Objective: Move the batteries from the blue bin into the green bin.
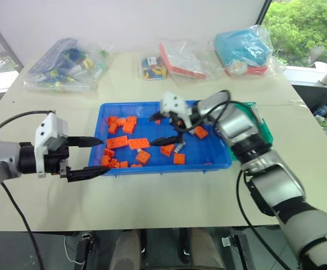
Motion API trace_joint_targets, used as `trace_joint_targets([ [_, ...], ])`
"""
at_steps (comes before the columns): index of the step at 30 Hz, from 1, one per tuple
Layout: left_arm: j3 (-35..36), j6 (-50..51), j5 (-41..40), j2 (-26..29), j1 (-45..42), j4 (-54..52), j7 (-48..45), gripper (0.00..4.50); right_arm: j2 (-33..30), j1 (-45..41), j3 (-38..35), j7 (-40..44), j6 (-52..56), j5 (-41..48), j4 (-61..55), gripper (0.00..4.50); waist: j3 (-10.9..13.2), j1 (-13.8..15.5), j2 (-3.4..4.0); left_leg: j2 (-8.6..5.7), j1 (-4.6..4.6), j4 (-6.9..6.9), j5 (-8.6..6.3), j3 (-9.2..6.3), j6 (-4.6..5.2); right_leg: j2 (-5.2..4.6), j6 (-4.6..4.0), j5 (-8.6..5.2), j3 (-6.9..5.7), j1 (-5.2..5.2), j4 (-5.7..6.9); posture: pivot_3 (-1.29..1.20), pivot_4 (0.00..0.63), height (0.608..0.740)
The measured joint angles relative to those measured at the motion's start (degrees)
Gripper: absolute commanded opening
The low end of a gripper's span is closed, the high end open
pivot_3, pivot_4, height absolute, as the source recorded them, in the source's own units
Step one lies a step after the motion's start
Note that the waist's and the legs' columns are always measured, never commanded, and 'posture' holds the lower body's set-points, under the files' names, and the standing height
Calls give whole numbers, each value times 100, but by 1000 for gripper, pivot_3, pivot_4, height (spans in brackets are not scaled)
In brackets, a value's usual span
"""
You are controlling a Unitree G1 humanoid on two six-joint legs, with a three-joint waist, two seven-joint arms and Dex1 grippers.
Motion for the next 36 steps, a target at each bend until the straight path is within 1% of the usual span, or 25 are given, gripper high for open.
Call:
trace_joint_targets([
  [1, 13, 1, 1, 0, 43, -4, 35, 4500, 134, -164, 45, 18, -186, -127, 455, 4486, 0, -15, 0, -1, 1, 0, 0, 3, 0, 0, 0, 0, 1, 0, 0, 0, 150, 736],
  [4, 32, 12, -7, -2, 82, -124, 157, 4500, 405, -513, 87, 95, -655, -407, 1296, 4486, 0, -34, -1, 0, 2, -3, 0, 0, -1, 2, 0, 0, 1, -1, 0, 0, 150, 736],
  [10, 263, 24, -59, -78, 282, -354, 450, 4500, 831, -820, 109, -81, -1339, -875, 2740, 4486, 1, -45, 0, 1, 3, -6, 1, 0, -4, 1, -1, 0, 1, -1, 1, 0, 150, 736],
  [14, 268, 26, -86, -121, 352, -403, 585, 4500, 943, -887, 46, -164, -1580, -1034, 3092, 4486, 1, -46, 0, 2, 3, -6, 2, -2, -5, 2, -1, 0, 1, -1, 1, 0, 150, 736],
  [22, 269, 7, -84, -137, 345, -424, 739, 4500, 1294, -895, -199, -766, -1770, -1248, 3427, 4486, 1, -57, 0, 2, 5, -9, 2, -2, -10, 2, -1, 0, 1, -1, 1, 0, 150, 736],
  [24, 266, -2, -81, -137, 311, -418, 741, 4500, 1338, -895, -261, -844, -1770, -1265, 3453, 3979, 1, -57, 0, 2, 5, -9, 2, -2, -11, 2, -2, 0, 1, -1, 1, 0, 150, 736],
  [26, 260, -25, -75, -137, 273, -406, 743, 4500, 1373, -899, -316, -884, -1767, -1273, 3458, 3284, 0, -60, 0, 2, 6, -9, 2, -2, -11, 2, -2, 1, 1, 0, 1, 0, 150, 736],
  [28, 230, -41, -67, -138, 183, -383, 748, 4500, 1390, -900, -397, -897, -1762, -1273, 3456, 2261, 0, -58, -1, 2, 7, -9, 2, -3, -12, 2, -2, 1, 0, 2, 1, 0, 150, 736],
  [30, 203, -92, -35, -138, 107, -350, 748, 4500, 1390, -900, -473, -887, -1722, -1267, 3452, 1369, 0, -57, -1, 2, 7, -9, 2, -3, -12, 2, -2, 1, 0, 2, 1, 0, 150, 736],
  [31, 194, -110, -19, -138, 86, -318, 746, 4500, 1390, -900, -551, -880, -1718, -1236, 3426, 1069, 0, -61, 0, 2, 8, -9, 2, -2, -12, 2, -2, 1, 0, 2, 1, 0, 150, 736],
  [34, 140, -166, 49, -143, 32, -245, 733, 4500, 1365, -931, -615, -851, -1601, -1246, 3417, 1069, 1, -61, 0, 2, 8, -10, 2, -3, -12, 2, -2, 1, 0, 2, 1, 0, 150, 736],
  [36, -41, -268, 158, -167, -105, -66, 703, 4500, 1364, -922, -736, -974, -1556, -1240, 3417, 1069, 1, -56, 1, 2, 7, -10, 2, -3, -12, 2, -2, 1, 0, 2, 1, 0, 150, 736],
])
